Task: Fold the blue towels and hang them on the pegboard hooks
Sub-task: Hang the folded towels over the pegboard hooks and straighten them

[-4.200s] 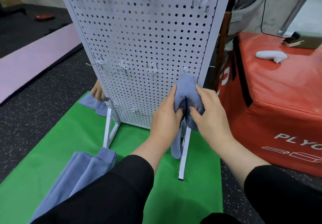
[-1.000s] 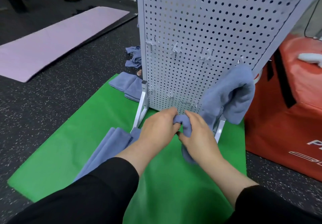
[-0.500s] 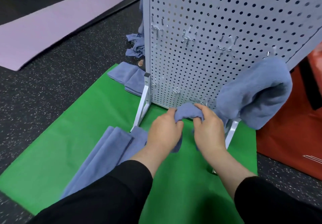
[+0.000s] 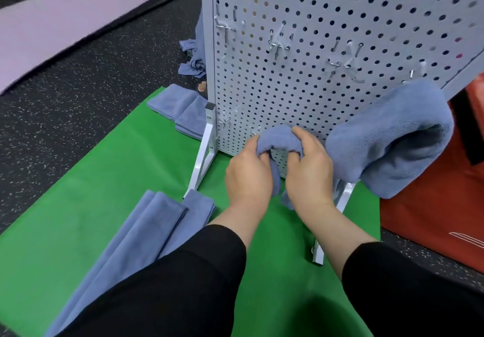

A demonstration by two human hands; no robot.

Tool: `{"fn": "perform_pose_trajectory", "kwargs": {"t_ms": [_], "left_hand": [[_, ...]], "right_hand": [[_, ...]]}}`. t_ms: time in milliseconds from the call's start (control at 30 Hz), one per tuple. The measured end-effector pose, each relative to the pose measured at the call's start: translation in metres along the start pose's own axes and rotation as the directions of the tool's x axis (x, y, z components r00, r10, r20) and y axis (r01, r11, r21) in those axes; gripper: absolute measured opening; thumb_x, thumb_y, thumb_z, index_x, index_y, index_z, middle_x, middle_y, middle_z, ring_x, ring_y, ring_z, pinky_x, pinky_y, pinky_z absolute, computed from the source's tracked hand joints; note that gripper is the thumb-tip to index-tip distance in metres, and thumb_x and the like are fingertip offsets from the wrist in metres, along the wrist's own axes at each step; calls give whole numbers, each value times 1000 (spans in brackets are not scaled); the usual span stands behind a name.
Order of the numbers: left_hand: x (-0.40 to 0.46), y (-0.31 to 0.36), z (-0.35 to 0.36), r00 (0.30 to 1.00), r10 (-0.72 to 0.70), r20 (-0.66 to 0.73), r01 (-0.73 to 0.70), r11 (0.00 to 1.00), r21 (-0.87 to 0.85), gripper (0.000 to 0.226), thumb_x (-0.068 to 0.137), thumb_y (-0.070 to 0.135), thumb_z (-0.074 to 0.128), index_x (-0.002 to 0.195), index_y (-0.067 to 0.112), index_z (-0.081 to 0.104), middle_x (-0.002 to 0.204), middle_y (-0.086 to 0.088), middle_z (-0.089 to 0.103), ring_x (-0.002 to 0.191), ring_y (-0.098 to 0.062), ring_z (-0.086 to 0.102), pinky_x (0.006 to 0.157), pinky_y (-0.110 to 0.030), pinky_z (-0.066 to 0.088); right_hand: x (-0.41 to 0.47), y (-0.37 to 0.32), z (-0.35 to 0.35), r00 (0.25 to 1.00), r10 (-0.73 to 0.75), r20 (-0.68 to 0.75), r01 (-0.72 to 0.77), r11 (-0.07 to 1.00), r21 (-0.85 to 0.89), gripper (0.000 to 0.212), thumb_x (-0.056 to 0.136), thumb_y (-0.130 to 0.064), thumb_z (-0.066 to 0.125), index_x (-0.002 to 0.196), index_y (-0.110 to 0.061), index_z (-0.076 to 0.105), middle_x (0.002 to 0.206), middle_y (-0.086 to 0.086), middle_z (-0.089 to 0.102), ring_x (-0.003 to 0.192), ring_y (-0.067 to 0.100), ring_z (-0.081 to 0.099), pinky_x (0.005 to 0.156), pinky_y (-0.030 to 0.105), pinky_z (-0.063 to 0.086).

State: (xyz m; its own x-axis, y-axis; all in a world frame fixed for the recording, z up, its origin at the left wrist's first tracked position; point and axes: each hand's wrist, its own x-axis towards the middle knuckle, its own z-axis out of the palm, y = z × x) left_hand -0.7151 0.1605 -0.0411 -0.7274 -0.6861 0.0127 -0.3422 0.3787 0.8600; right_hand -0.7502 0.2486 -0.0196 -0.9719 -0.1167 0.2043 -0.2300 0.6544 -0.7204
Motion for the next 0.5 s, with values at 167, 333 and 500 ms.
{"fn": "perform_pose_trajectory", "kwargs": {"t_ms": [167, 333, 500], "left_hand": [[5, 0, 15, 1000, -9, 17, 7, 994, 110, 16, 99, 25, 46, 99, 22, 62, 79, -6, 65, 72, -33, 56, 58, -36, 40], [7, -5, 31, 997, -12, 72, 7, 998, 68, 17, 99, 21, 44, 100, 18, 61, 83, -9, 66, 76, -33, 59, 63, -41, 48], [11, -9, 38, 991, -9, 135, 10, 1000, -11, 16, 99, 17, 45, 101, 16, 62, 82, -7, 64, 76, -31, 57, 63, -38, 42]], "right_hand": [[9, 7, 10, 999, 30, -25, -30, 999, -12, 45, 98, -4, 45, 140, -13, 56, 144, 1, 57, 133, 18, 50, 108, 20, 31], [15, 22, 14, 999, 39, 16, -38, 999, -36, 44, 97, -2, 45, 138, -12, 57, 143, 0, 56, 131, 15, 48, 98, 8, 23], [12, 35, 16, 996, 30, 82, -26, 998, -55, 44, 97, -2, 48, 139, -14, 55, 140, 2, 55, 127, 16, 50, 98, 12, 28]]}}
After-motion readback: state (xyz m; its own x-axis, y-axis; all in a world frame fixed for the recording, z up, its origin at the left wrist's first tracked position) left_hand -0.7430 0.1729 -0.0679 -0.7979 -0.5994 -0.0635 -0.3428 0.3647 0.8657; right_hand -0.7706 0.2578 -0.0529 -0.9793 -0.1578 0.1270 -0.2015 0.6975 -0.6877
